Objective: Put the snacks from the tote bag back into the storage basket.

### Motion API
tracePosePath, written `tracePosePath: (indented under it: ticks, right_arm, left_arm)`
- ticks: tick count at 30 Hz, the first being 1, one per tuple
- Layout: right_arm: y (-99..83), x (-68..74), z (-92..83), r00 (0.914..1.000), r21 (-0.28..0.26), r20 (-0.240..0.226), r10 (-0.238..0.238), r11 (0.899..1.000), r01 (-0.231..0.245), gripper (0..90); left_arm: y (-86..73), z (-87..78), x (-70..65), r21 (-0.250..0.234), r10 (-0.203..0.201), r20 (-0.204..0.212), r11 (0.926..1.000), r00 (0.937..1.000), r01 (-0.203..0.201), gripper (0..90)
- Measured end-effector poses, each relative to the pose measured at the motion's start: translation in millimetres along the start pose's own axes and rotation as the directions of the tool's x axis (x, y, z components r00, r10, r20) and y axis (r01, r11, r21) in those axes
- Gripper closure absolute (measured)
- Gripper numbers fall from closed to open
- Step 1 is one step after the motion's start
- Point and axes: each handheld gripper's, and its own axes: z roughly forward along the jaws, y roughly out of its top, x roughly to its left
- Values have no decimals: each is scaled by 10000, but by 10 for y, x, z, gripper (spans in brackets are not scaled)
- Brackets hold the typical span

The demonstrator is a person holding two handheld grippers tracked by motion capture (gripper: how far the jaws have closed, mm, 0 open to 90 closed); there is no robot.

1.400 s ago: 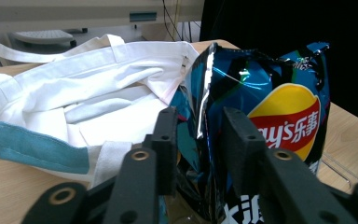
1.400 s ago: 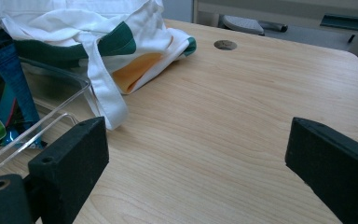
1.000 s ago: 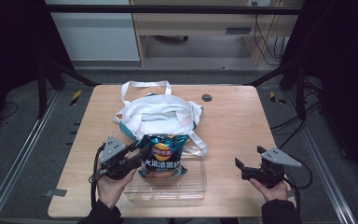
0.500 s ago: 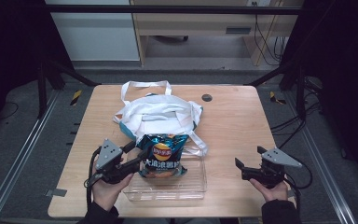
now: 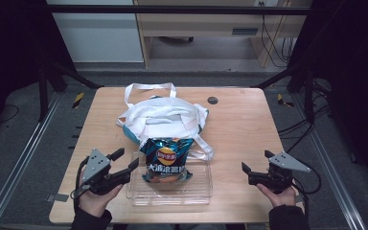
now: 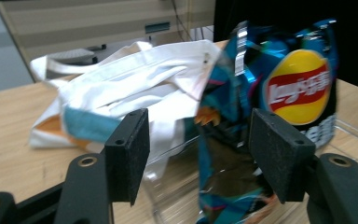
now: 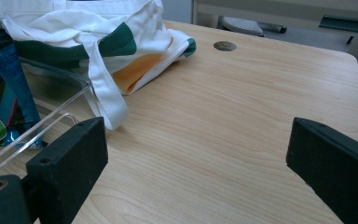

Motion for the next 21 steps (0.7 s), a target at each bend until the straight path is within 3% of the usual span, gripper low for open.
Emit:
tracePosePath:
  ticks: [5, 7, 12, 16, 18, 21]
  right_arm:
    - [1, 2, -8, 10000, -11, 20, 54, 10000, -54, 55]
    - [-1, -4, -10, 10000, -22, 50, 39, 10000, -39, 55]
    - [-6, -9, -7, 9999, -8, 113, 63, 10000, -63, 54]
    - [-13, -1, 10, 9999, 113, 164, 50, 9999, -52, 56]
    - [-17, -3, 20, 9997, 173, 227, 42, 9998, -46, 56]
    - [-25, -9, 37, 9996, 315, 286, 3, 9995, -12, 58]
  left_arm:
    - [-99, 11, 141, 271, -231, -540, 9993, 9983, 246, 374]
    - [-149, 2, 181, 366, -302, -576, 9988, 9979, 323, 370]
    - [-329, -61, 307, 609, -289, -774, 9976, 9966, 337, 365]
    - [-446, -65, 451, 817, -225, -1282, 9961, 9915, 332, 366]
    - [-487, -47, 520, 860, -421, -1338, 9948, 9901, 539, 366]
    - [-528, -30, 576, 942, -356, -1310, 9944, 9907, 482, 365]
